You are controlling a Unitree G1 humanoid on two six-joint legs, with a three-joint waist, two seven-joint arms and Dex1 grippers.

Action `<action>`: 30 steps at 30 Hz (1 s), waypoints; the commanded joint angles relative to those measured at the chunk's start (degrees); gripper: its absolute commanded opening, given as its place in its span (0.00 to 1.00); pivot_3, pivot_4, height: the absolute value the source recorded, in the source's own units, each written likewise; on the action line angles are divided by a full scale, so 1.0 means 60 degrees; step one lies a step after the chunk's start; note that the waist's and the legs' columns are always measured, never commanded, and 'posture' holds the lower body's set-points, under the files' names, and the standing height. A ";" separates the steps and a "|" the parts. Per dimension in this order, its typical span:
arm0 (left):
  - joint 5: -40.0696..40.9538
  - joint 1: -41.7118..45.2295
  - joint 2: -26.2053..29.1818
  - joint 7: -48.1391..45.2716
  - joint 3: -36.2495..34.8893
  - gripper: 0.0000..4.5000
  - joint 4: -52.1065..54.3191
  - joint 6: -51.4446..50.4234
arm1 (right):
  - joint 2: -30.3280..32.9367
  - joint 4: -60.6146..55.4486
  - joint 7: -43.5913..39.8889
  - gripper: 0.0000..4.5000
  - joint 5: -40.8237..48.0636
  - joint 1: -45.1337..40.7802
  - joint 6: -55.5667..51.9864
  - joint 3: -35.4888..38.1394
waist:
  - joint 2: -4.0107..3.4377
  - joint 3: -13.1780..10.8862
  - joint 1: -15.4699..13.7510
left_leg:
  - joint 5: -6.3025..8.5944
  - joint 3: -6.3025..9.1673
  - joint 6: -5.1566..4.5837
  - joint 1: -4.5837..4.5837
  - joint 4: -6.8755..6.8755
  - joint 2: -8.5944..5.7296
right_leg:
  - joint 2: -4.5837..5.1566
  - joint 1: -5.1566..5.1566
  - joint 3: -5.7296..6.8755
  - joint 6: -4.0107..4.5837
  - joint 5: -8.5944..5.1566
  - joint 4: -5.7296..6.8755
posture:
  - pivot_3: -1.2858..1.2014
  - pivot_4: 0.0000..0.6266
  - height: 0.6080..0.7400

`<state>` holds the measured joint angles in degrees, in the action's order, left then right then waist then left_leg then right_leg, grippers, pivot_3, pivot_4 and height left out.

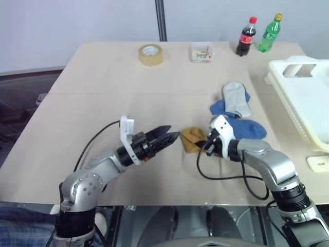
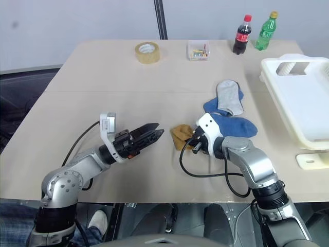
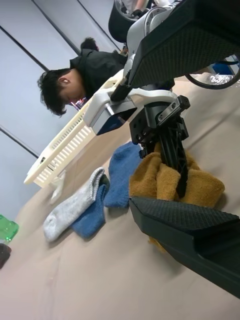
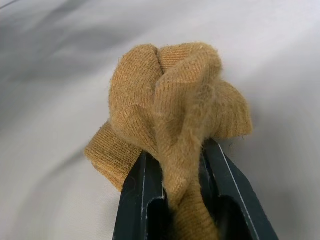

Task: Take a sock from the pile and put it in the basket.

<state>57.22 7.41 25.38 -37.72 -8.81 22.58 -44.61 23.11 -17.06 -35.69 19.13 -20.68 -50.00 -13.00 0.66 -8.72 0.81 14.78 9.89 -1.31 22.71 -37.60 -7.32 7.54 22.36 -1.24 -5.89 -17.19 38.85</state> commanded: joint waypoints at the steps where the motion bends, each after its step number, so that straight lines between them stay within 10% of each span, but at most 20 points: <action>1: -0.0618 0.0188 0.0301 -0.0198 0.0228 0.82 0.0845 0.0573 | 0.0082 -0.0856 -0.0174 0.01 0.0827 0.0154 -0.0579 0.0681 | 0.0001 -0.0002 -0.0013 | 0.0000 0.0000 0.0000 0.0004 0.0002 0.0000 | 0.0001 0.0002 0.0000 0.0000 0.0000 -0.0002 | 0.52 0.24 1.00; 13: -0.2286 0.1514 -0.0682 0.0542 0.1858 0.82 0.1661 0.1793 | 0.2029 -0.0673 0.0372 0.01 0.2772 -0.1248 -0.2453 0.5202 | 0.0005 -0.0018 -0.0085 | 0.0000 -0.0013 -0.0001 0.0031 0.0012 -0.0009 | 0.0012 0.0010 0.0000 0.0000 0.0000 -0.0013 | 0.52 0.24 1.00; 27: -0.3344 0.2117 -0.1094 -0.0587 0.2939 0.82 0.1136 0.3193 | 0.4549 0.9419 0.2225 0.01 0.0229 -0.5222 0.1566 0.6444 | 0.0007 -0.0024 -0.0007 | -0.0001 -0.0058 -0.0004 0.0028 0.0031 -0.0003 | 0.0012 0.0019 -0.0027 -0.0001 0.0001 -0.0015 | 0.52 0.24 1.00; 30: -0.3479 0.2090 -0.1250 -0.0671 0.3070 0.82 0.1054 0.3400 | 0.4776 1.1107 0.2314 0.29 -0.0288 -0.5607 0.2034 0.6033 | 0.0004 -0.0043 -0.0026 | -0.0003 -0.0101 -0.0006 0.0028 0.0029 -0.0003 | 0.0015 0.0022 -0.0053 -0.0002 0.0001 -0.0018 | 0.52 0.24 1.00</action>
<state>36.18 19.85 18.02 -41.15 9.56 28.18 -25.72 50.30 47.89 -21.99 18.39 -53.47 -39.70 23.25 0.69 -8.98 0.65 14.76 9.33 -1.36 22.90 -37.41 -7.30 7.58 22.47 -1.50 -5.90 -17.18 38.60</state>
